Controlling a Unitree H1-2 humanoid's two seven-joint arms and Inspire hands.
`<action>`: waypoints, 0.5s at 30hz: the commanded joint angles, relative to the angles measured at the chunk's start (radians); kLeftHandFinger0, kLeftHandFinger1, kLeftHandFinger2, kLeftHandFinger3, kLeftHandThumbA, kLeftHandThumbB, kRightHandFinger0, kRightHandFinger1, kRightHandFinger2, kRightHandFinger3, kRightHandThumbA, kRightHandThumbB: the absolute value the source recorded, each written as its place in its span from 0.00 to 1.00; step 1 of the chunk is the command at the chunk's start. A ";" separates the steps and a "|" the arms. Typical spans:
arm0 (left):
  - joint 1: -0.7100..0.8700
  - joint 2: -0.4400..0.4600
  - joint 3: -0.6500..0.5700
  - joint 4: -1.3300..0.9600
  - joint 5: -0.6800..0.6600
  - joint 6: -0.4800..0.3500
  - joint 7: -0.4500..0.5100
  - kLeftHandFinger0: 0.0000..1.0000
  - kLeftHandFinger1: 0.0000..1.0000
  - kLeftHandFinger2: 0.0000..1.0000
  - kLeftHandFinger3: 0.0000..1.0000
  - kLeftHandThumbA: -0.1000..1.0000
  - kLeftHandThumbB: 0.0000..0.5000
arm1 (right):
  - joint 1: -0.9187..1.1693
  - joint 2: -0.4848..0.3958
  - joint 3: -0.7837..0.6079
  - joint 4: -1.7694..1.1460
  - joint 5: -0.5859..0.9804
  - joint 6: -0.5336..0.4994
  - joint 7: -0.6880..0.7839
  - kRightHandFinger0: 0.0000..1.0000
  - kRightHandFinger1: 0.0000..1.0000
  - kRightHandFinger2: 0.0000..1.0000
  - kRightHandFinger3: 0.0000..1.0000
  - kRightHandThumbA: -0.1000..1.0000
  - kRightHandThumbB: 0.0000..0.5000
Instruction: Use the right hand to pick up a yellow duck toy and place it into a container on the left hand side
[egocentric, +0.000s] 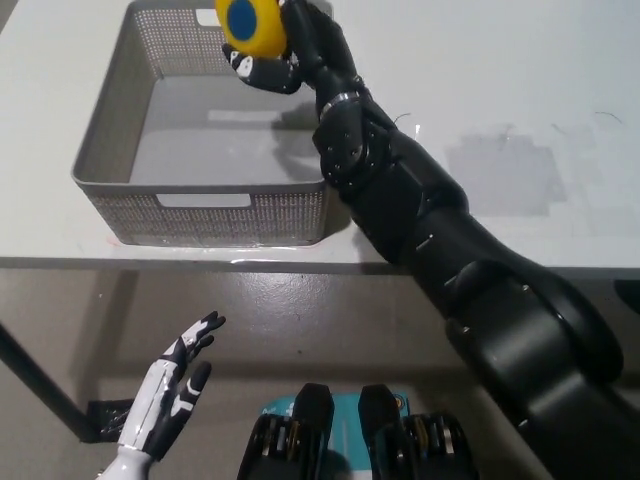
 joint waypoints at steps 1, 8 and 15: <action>-0.015 0.014 -0.007 -0.032 0.011 -0.032 -0.002 1.00 1.00 1.00 1.00 0.91 0.51 | -0.083 -0.040 0.040 -0.004 -0.024 0.074 0.181 1.00 1.00 1.00 1.00 0.85 0.87; -0.019 0.025 -0.017 -0.032 0.020 -0.032 -0.006 1.00 1.00 1.00 1.00 0.88 0.47 | -0.062 -0.075 0.044 -0.037 -0.007 0.087 0.251 1.00 1.00 1.00 1.00 1.00 1.00; -0.022 0.023 -0.020 -0.025 0.020 -0.032 -0.006 1.00 1.00 1.00 1.00 0.86 0.49 | -0.036 -0.106 0.043 -0.068 -0.013 0.088 0.257 1.00 1.00 1.00 1.00 1.00 0.88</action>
